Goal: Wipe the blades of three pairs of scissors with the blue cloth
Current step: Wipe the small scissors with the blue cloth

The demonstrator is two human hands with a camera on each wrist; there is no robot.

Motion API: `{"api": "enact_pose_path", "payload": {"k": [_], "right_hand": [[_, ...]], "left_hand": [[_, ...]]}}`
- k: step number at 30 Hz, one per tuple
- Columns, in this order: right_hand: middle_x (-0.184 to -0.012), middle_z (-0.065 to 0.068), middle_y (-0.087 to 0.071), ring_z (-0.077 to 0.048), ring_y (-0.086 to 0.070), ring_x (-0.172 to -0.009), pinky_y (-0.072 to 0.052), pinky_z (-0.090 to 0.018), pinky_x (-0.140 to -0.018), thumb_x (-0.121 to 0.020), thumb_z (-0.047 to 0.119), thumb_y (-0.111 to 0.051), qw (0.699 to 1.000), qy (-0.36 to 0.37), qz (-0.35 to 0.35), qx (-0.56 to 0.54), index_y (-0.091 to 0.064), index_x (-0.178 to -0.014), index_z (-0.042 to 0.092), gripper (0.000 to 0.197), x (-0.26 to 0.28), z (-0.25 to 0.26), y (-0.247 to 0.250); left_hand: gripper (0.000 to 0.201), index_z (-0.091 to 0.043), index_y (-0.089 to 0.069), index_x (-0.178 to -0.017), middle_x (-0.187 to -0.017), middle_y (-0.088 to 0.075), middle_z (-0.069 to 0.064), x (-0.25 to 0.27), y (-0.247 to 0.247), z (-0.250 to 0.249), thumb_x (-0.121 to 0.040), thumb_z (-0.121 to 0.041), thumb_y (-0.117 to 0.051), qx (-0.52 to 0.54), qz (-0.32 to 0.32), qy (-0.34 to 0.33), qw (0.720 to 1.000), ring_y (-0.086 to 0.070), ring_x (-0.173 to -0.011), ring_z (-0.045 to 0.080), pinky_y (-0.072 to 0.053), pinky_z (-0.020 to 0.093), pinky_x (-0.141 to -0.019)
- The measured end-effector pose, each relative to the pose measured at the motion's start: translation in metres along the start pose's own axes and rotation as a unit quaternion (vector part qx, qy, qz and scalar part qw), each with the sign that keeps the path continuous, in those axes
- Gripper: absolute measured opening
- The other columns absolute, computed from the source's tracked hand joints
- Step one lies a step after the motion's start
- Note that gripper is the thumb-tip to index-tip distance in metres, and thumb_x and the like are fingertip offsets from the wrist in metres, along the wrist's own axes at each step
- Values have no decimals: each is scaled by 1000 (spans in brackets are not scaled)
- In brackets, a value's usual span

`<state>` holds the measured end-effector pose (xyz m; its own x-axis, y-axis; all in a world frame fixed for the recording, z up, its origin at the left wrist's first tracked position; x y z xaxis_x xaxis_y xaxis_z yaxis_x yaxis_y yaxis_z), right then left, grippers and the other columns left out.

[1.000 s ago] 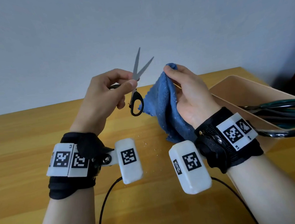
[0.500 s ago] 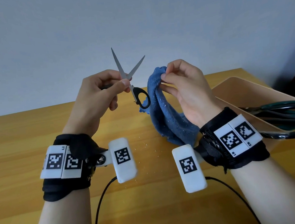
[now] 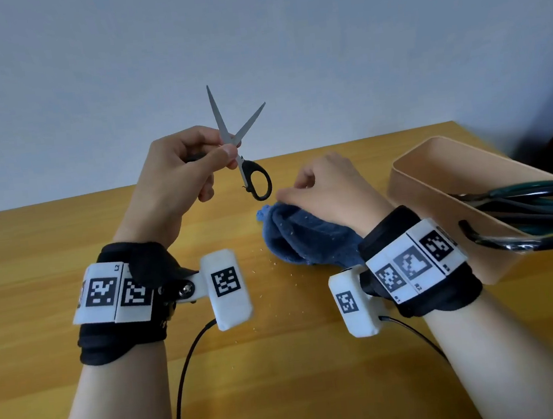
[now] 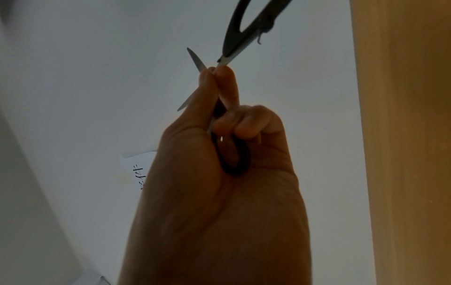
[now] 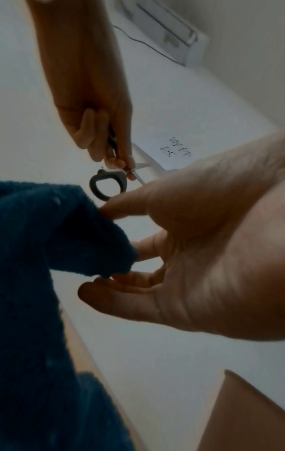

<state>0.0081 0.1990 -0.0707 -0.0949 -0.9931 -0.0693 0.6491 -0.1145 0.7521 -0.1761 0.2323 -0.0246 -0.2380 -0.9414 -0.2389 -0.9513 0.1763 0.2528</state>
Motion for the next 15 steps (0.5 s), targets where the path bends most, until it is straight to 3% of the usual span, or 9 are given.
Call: {"api": "enact_pose_path", "payload": {"k": [2, 4, 6, 9, 12, 15], "right_hand": [[-114, -4, -49, -21, -53, -102, -44, -30, -79, -89, 18, -66, 997, 1, 20, 70, -66, -90, 18, 1, 2, 1, -4], [-111, 0, -54, -21, -54, -106, -47, -40, -92, -89, -1, -54, 992, 23, 67, 107, -65, -102, 25, 31, 4, 3, -12], [-105, 3, -66, -19, -58, -103, -47, -41, -95, -90, -2, -49, 988, 32, 108, 106, -73, -104, 29, 41, 7, 6, -18], [-98, -2, -74, -22, -65, -95, -50, -31, -74, -93, 22, -59, 985, 27, 151, 84, -80, -89, 19, 21, 9, 6, -29], [-78, 0, -67, -16, -61, -75, -41, -26, -60, -85, 49, -70, 985, 22, 149, 83, -70, -76, 15, 35, 8, 4, -32], [-79, 9, -60, -8, -56, -72, -38, -22, -58, -79, 45, -80, 977, 41, 184, 99, -71, -90, 17, 31, 12, 5, -37]], "left_hand": [[8, -15, -71, -90, -79, -67, 4, 0, 2, 1, -95, -11, -66, -4, -2, 4, 1000, -37, -51, 11, -36, 21, -49], [9, -15, -71, -90, -80, -68, 5, 0, 4, 3, -95, -11, -66, -9, -5, 8, 1000, -38, -51, 11, -36, 21, -49], [8, -16, -71, -91, -81, -68, 6, 0, 6, 4, -95, -12, -66, -14, -6, 10, 1000, -38, -51, 11, -37, 21, -49], [10, -17, -71, -89, -80, -69, 5, -1, 6, 5, -95, -12, -66, -17, -8, 12, 1000, -39, -51, 11, -37, 21, -49], [7, -16, -72, -91, -79, -69, 4, -1, 7, 6, -95, -13, -67, -20, -8, 13, 1000, -39, -50, 10, -38, 21, -49], [6, -11, -72, -97, -77, -68, 2, -2, 7, 8, -95, -14, -68, -22, -8, 17, 1000, -39, -50, 10, -37, 21, -49]]}}
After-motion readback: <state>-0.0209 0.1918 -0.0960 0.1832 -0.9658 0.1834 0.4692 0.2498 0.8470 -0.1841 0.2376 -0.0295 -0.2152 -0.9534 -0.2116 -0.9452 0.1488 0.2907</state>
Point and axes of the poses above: each hand's wrist, its own x-axis away from the middle knuckle, its own y-axis out of the back of the hand, z = x × y, the point moved 8 cm from there along -x, towards the middle knuckle
